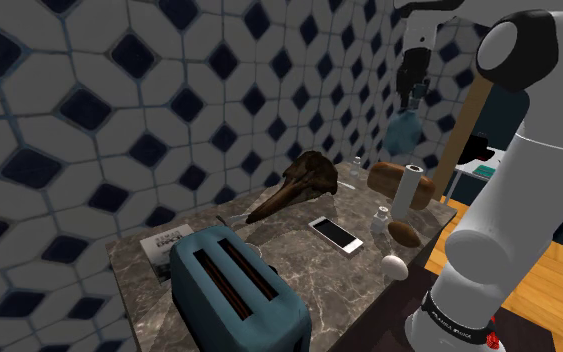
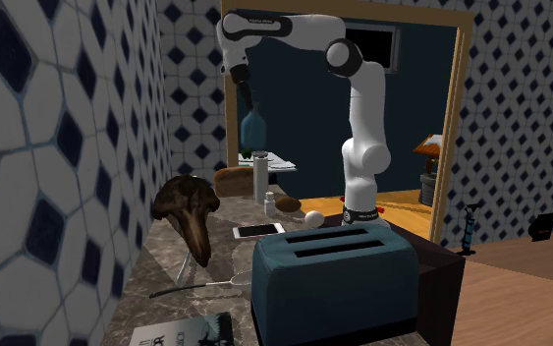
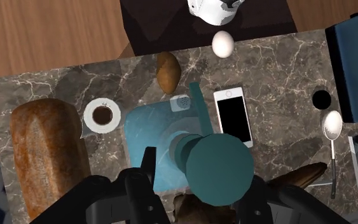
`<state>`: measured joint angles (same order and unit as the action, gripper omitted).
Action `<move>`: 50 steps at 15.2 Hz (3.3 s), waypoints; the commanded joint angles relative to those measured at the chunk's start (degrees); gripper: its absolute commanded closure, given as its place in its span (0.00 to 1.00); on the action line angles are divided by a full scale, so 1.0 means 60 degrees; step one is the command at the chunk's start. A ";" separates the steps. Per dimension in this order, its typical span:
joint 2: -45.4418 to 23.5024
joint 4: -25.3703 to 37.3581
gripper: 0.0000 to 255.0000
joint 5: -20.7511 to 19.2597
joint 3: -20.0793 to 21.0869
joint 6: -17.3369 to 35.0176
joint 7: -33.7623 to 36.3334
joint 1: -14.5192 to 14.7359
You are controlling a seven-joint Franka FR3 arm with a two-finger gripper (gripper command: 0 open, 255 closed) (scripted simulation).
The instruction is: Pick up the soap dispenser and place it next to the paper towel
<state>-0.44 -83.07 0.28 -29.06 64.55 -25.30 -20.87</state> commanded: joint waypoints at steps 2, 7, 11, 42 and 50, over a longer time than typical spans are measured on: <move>0.0211 -0.0647 1.00 -0.0079 0.0038 0.0468 0.0071 0.0039; 0.0447 -0.1555 1.00 -0.0164 0.0079 0.1169 0.0156 0.0073; 0.0580 -0.2214 1.00 -0.0212 0.0098 0.1710 0.0203 0.0085; 0.0245 -0.5883 1.00 -0.0101 0.0021 0.5674 0.0075 0.0032; -0.0106 -0.6386 1.00 0.0048 -0.0003 0.6484 -0.0056 0.0008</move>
<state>-0.86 -121.44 0.44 -29.10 103.25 -25.60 -20.84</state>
